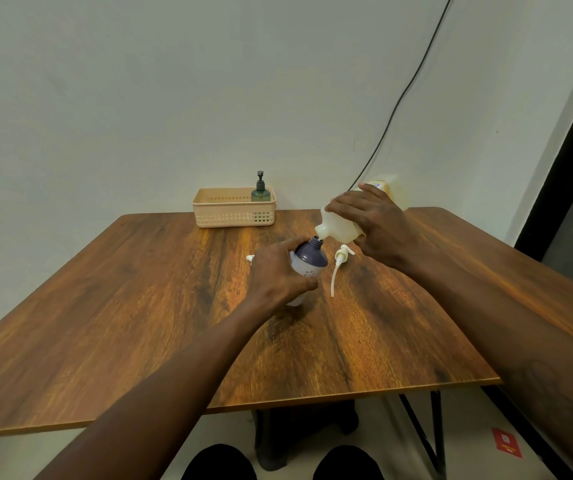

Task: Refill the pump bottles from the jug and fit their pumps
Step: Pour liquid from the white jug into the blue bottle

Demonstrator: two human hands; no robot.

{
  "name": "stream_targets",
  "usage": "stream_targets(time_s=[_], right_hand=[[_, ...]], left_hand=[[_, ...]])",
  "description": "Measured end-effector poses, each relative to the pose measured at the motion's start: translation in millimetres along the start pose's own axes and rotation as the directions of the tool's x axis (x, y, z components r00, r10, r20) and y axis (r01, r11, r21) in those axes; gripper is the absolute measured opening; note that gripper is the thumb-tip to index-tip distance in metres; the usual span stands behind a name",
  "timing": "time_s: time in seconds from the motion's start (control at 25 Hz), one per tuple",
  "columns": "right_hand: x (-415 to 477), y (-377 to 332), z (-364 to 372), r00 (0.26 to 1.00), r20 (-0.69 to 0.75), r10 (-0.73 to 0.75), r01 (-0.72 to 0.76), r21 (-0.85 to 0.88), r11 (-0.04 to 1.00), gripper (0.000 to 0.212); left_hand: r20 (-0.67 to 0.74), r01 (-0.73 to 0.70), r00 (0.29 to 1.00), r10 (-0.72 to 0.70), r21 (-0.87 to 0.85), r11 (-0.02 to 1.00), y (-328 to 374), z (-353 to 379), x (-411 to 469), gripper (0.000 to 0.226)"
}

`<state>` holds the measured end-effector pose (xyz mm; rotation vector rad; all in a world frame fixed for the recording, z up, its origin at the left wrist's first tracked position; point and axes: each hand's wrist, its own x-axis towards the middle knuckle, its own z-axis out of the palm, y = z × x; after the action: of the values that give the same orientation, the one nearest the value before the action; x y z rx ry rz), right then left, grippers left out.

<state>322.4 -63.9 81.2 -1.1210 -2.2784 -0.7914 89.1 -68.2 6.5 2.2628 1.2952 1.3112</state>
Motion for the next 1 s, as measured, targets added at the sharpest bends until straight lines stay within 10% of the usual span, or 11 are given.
stream_targets(time_s=[1.0], right_hand=[[8.5,-4.7,-10.0,0.978,-0.006,-0.210,0.205,-0.190,0.960,0.069]], left_hand=[[0.004,0.000,1.000,0.000,0.010,1.000,3.1,-2.5,-0.3,0.085]])
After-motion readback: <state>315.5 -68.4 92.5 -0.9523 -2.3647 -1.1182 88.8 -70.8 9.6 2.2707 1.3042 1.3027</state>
